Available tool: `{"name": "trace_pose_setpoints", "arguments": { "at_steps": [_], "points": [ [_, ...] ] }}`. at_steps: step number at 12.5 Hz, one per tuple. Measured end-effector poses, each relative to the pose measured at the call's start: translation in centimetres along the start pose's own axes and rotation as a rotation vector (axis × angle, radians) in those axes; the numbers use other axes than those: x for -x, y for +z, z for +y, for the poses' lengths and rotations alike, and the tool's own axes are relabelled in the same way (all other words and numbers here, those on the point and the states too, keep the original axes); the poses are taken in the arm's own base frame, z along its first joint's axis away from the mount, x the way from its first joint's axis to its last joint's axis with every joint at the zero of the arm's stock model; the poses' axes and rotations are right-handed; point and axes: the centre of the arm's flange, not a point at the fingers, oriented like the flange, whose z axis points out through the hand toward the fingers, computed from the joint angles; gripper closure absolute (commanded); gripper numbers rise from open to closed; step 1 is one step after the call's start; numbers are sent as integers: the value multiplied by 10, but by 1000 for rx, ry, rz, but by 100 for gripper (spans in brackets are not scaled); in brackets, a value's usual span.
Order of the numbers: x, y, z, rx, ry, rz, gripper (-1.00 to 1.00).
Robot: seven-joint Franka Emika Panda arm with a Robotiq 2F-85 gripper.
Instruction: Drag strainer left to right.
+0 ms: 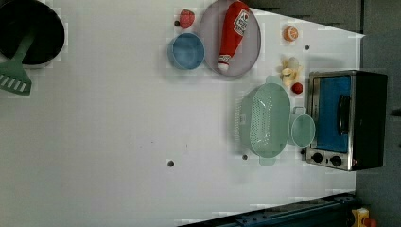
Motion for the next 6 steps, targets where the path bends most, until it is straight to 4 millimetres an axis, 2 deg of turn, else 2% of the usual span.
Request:
{"name": "trace_pose_setpoints", "arguments": {
  "at_steps": [2,3,6],
  "points": [
    [9,-20,9,-5,-41,25,-100],
    [15,-22,9,-2,-54,3,-100],
    [17,-2,3,33,-82,-24,-100]
  ]
}}
